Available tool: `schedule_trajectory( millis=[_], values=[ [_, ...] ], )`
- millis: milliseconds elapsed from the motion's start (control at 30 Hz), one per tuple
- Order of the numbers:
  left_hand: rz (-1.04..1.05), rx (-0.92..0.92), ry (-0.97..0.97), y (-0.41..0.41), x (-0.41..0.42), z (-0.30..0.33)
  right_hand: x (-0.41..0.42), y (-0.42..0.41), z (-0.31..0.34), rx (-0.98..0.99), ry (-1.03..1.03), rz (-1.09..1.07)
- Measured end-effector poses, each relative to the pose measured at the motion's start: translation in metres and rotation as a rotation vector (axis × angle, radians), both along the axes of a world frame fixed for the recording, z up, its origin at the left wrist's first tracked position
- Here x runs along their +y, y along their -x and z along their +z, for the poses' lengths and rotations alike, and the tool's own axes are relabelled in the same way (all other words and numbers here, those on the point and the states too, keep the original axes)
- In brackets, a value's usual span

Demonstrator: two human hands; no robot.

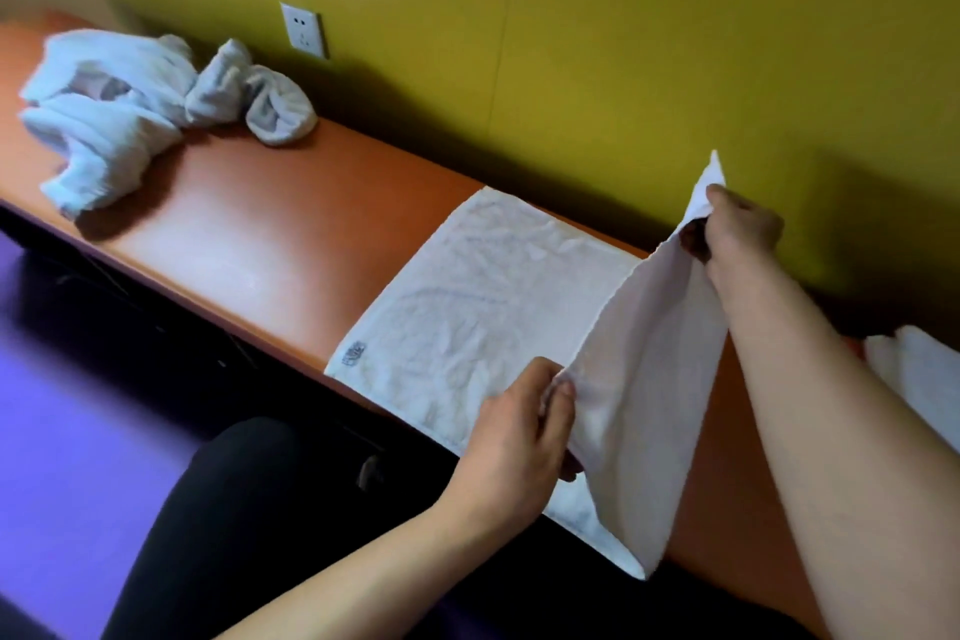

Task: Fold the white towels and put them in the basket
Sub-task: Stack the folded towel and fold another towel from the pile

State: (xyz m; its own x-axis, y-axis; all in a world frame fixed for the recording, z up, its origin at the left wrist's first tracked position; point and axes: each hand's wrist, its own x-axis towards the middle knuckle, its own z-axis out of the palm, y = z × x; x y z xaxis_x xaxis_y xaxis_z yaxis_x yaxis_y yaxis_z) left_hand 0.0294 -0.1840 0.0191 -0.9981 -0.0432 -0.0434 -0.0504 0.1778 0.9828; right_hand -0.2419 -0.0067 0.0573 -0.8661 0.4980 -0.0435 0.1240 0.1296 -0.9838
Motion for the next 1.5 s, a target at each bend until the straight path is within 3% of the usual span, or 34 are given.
schedule_trajectory(
  millis=[400,600,667,767,867,1100,1233,1367,1500],
  values=[
    [0.283,-0.123,-0.046,0.03,-0.136,-0.031,-0.17,0.059,-0.033,-0.077,-0.006,0.135],
    [0.363,-0.231,0.118,0.037,-0.172,-0.061,-0.214,0.065,-0.058,-0.074,-0.12,0.223],
    [0.382,-0.261,0.226,0.038,-0.18,-0.073,-0.221,0.06,-0.067,-0.131,-0.071,0.29],
    [0.385,-0.328,0.461,0.042,-0.191,-0.092,-0.213,0.035,-0.074,-0.189,0.053,0.452],
    [0.389,-0.376,0.608,0.046,-0.198,-0.102,-0.183,-0.007,-0.086,-0.181,-0.078,0.458],
    [0.409,-0.326,0.725,0.039,-0.194,-0.102,-0.088,-0.13,-0.119,-0.245,-0.388,0.346],
    [0.408,-0.342,0.698,0.035,-0.19,-0.099,-0.053,-0.204,-0.125,-0.314,-0.615,0.186],
    [0.416,-0.414,0.635,0.037,-0.191,-0.099,-0.038,-0.259,-0.131,-0.673,-0.783,0.157],
    [0.453,-0.422,0.562,0.04,-0.197,-0.097,-0.044,-0.288,-0.138,-0.718,-0.66,0.211]
  ],
)
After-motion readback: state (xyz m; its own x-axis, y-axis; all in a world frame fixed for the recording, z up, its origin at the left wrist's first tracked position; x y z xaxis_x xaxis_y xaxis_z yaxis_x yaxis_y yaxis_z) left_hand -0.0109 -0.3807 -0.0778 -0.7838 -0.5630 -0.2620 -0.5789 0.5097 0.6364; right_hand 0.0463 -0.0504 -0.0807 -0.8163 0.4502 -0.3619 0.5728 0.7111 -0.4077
